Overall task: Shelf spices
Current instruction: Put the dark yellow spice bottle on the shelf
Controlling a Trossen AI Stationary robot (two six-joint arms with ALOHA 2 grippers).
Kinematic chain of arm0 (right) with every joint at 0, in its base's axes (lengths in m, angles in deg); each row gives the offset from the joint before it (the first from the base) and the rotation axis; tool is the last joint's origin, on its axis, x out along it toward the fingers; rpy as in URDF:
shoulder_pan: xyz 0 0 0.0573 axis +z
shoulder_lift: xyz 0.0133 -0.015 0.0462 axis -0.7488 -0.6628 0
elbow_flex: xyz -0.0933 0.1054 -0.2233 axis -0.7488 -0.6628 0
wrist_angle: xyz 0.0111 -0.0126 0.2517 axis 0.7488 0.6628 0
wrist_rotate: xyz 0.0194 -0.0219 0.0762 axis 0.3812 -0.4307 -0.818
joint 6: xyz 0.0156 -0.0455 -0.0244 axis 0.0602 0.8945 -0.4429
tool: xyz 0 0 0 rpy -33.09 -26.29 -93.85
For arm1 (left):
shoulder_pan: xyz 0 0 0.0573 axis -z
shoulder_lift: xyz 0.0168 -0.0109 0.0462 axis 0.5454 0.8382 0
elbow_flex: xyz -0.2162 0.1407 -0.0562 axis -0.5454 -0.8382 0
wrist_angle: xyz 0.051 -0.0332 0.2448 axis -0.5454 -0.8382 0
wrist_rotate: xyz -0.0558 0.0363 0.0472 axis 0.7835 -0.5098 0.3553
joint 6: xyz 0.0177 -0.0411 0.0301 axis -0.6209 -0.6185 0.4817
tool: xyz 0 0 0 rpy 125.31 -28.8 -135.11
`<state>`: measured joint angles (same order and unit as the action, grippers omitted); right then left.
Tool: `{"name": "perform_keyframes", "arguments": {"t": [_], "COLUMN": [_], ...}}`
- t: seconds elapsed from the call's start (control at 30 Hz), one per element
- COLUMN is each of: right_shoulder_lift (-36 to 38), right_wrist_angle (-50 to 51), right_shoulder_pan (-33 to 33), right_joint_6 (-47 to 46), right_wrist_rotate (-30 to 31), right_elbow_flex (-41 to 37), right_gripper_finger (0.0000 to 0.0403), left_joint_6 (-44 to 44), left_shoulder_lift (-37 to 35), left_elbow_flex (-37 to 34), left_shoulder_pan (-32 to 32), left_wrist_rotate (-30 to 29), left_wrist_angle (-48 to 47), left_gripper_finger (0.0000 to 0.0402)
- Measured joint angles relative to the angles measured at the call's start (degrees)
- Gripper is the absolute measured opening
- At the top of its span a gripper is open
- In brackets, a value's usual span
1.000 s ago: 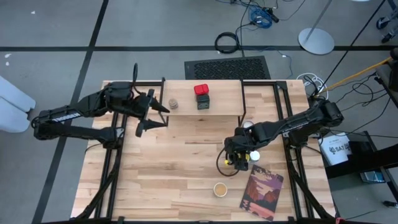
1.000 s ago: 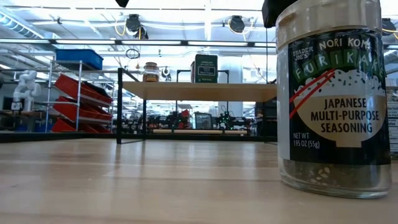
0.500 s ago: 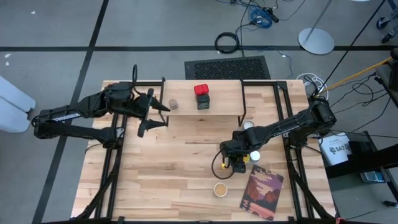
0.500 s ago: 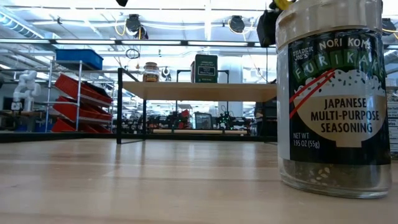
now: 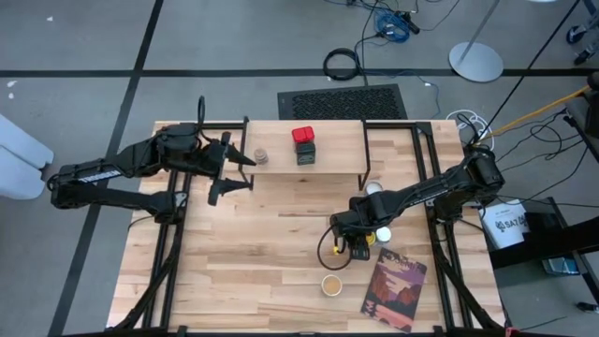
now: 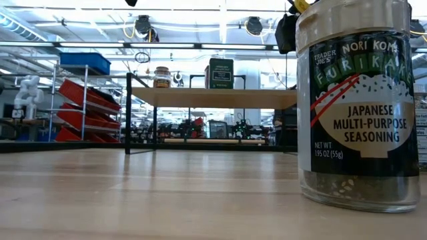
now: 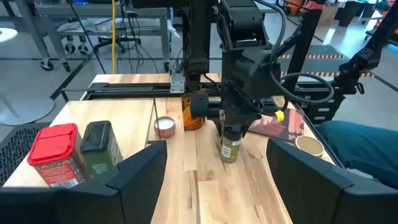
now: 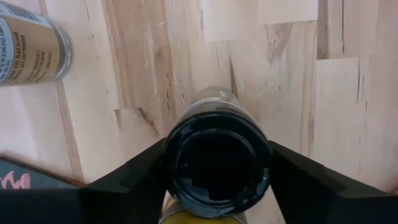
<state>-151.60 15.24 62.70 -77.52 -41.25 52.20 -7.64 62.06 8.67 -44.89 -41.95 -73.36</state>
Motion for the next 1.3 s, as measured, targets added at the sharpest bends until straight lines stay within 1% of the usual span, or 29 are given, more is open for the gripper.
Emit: {"name": "perform_keyframes", "arguments": {"t": [0.13,0.23,0.4,0.5,0.67,1.0,1.17,1.3], "right_shoulder_lift": [0.0,0.1,0.1,0.0,0.0,0.0,0.0,0.0], "right_wrist_angle": [0.0,-0.3,-0.3,1.2,5.0,15.2,21.0,25.6], "right_shoulder_pan": [0.0,0.0,0.0,0.0,0.0,-1.3,-4.3,-8.1], "right_joint_6": [0.2,0.1,-0.1,-0.2,1.2,6.2,10.8,15.5], "right_wrist_rotate": [0.1,0.1,0.0,-0.3,-0.3,0.2,0.6,2.9], "right_elbow_flex": [0.0,0.0,0.1,1.6,7.4,22.8,30.2,35.1], "right_gripper_finger": [0.0210,0.0197,0.0199,0.0201,0.0198,0.0199,0.0199,0.0200], "left_joint_6": [0.0,0.0,0.0,0.0,0.0,0.0,0.0,0.0], "left_shoulder_lift": [0.0,0.0,0.0,0.0,0.0,0.0,0.0,0.0], "left_elbow_flex": [0.0,0.0,0.0,0.0,0.0,0.0,0.0,0.0], "left_shoulder_pan": [0.0,0.0,0.0,0.0,0.0,0.0,0.0,0.0], "left_wrist_rotate": [0.0,0.0,0.0,-0.4,-1.1,-1.1,-1.1,-1.1], "left_wrist_angle": [0.0,0.0,0.0,-0.1,-0.2,-0.2,-0.2,-0.2], "left_gripper_finger": [0.0286,0.0286,0.0286,0.0286,0.0286,0.0286,0.0286,0.0286]}}
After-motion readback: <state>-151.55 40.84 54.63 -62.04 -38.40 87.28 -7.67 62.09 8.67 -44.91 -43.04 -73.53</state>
